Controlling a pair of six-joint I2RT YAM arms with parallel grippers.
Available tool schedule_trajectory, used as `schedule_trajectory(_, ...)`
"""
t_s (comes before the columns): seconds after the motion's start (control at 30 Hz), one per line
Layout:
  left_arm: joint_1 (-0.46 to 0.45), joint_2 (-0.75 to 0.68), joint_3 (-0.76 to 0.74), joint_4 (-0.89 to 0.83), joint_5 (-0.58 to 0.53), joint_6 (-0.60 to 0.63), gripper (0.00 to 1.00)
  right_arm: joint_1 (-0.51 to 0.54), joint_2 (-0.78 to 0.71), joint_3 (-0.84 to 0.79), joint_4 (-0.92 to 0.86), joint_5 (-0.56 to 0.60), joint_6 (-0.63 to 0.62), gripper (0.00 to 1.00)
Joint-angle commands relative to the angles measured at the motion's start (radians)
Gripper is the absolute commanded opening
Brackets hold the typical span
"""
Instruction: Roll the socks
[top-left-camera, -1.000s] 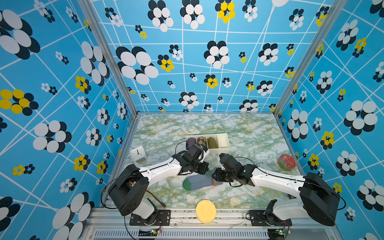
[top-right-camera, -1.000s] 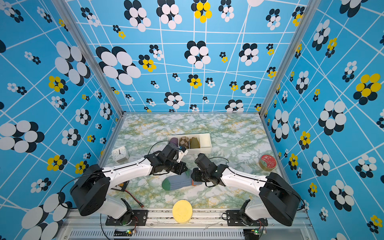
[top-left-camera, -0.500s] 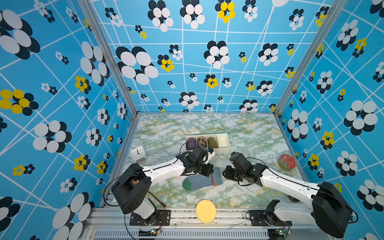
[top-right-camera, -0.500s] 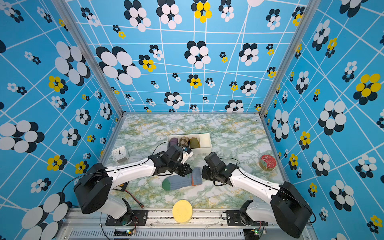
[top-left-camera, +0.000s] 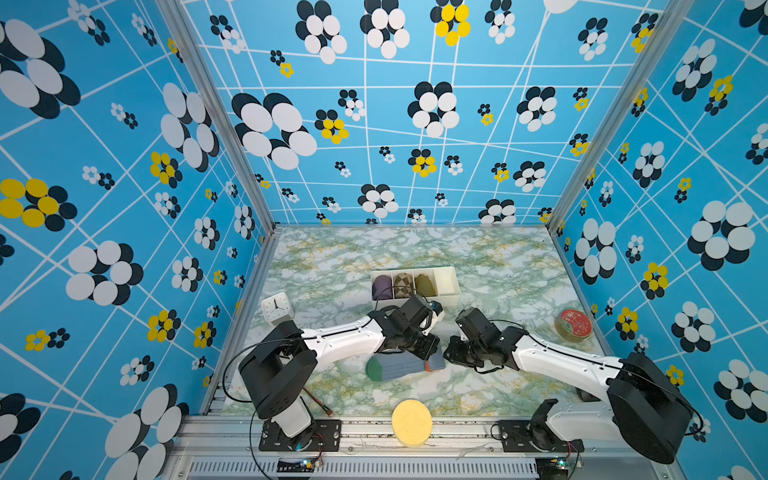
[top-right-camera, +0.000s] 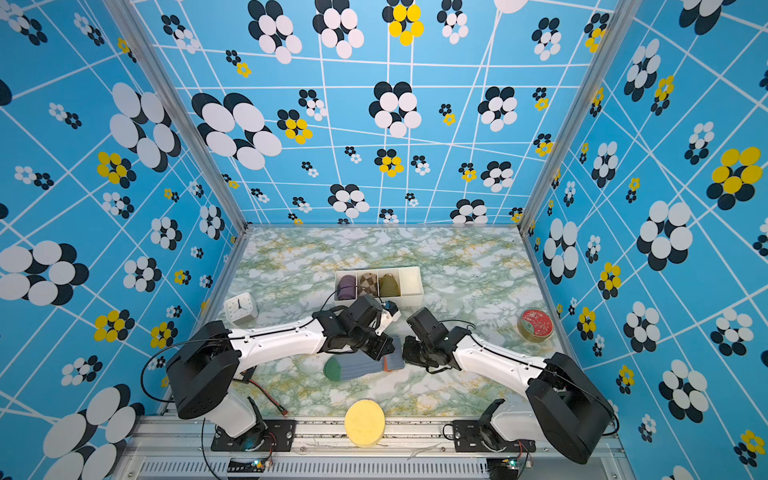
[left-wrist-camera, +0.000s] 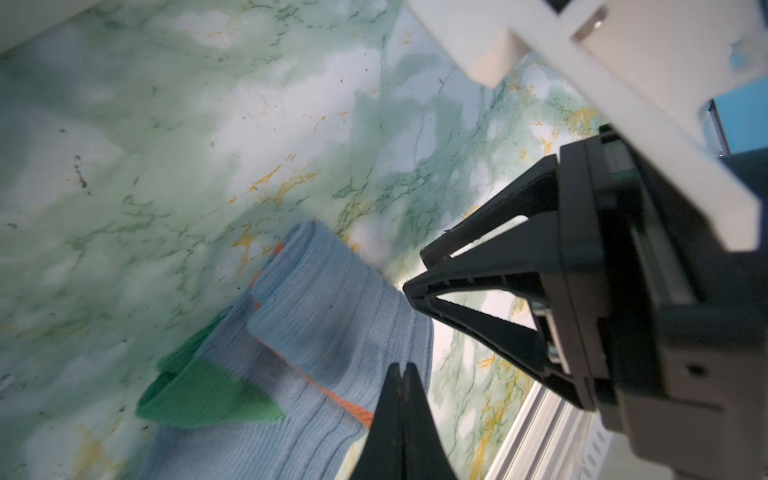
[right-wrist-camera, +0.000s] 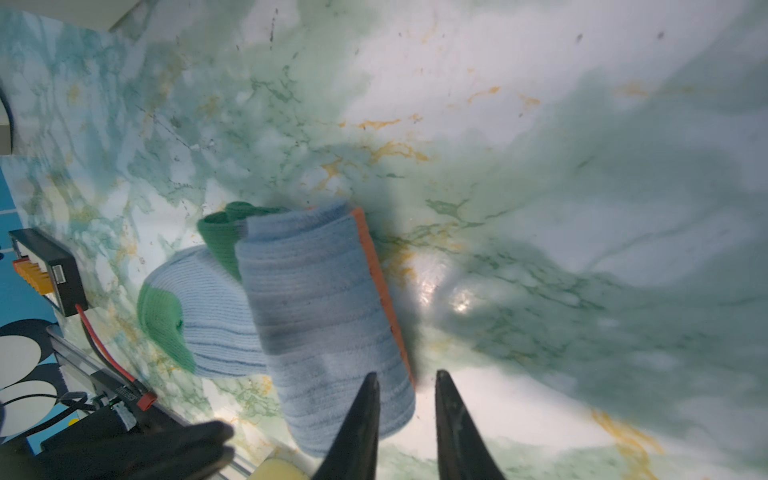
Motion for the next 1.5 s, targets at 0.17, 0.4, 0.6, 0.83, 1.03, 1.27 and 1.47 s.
schedule_trajectory(0.17,-0.004,0.055,0.039,-0.081,-0.093,0.012,0.00,-0.010,0.006,-0.030,0.041,-0.035,-0.003,0.26)
schedule_trajectory(0.4,-0.004,0.083,0.045,-0.075,-0.107,0.001,0.00,-0.024,0.014,-0.043,0.074,-0.060,-0.003,0.27)
schedule_trajectory(0.6,-0.004,0.108,0.056,-0.104,-0.107,-0.002,0.00,-0.040,0.026,-0.056,0.108,-0.088,-0.003,0.27)
schedule_trajectory(0.83,-0.003,0.106,0.042,-0.122,-0.101,-0.004,0.00,-0.051,0.037,-0.084,0.166,-0.126,0.005,0.27)
schedule_trajectory(1.03,0.004,0.112,0.024,-0.116,-0.089,-0.011,0.00,-0.064,0.044,-0.112,0.239,-0.159,0.017,0.27)
schedule_trajectory(1.27,0.030,0.114,-0.005,-0.092,-0.066,-0.020,0.00,-0.069,0.064,-0.116,0.290,-0.195,0.017,0.27)
schedule_trajectory(1.47,0.037,0.120,-0.022,-0.078,-0.056,-0.021,0.00,-0.071,0.080,-0.118,0.307,-0.208,0.017,0.27)
